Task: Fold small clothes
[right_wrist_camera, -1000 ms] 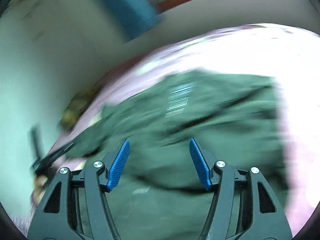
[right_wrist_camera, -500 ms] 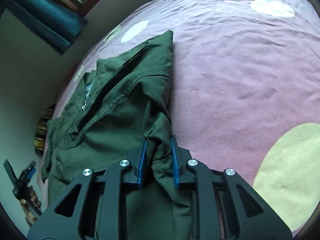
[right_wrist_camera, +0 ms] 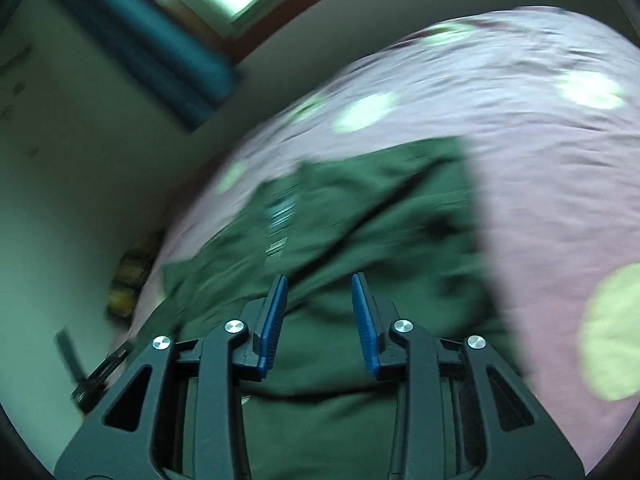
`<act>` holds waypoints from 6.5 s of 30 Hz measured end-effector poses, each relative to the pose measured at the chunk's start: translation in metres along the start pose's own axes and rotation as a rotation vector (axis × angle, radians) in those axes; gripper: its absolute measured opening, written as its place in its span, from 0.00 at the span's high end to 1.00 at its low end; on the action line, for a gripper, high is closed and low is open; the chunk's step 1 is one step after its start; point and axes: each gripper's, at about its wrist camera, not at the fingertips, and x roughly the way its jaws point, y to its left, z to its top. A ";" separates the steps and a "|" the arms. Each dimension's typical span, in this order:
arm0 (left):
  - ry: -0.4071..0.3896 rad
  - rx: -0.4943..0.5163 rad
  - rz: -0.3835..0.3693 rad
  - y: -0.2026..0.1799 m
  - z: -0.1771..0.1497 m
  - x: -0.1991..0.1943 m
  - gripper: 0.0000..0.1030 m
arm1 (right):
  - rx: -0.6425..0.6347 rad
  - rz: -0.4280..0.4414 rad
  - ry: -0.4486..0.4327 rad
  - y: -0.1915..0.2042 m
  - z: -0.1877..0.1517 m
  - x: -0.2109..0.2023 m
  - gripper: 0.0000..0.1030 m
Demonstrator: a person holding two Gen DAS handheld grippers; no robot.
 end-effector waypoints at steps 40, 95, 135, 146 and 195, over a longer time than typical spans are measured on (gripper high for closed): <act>0.031 -0.806 -0.279 0.280 -0.031 0.046 0.05 | -0.241 0.256 0.409 0.151 -0.095 0.173 0.43; 0.108 0.330 -0.495 -0.277 -0.016 -0.006 0.43 | 0.032 0.065 0.094 -0.028 -0.044 -0.005 0.40; 0.154 -0.052 -0.223 -0.031 -0.018 0.066 0.25 | -0.760 -0.461 0.263 0.169 -0.063 0.175 0.42; 0.178 -0.061 -0.218 -0.027 -0.022 0.072 0.25 | -0.412 -0.323 0.142 0.100 -0.012 0.097 1.00; 0.187 -0.051 -0.193 -0.029 -0.028 0.080 0.25 | 0.132 -0.015 0.124 -0.047 -0.045 0.023 0.71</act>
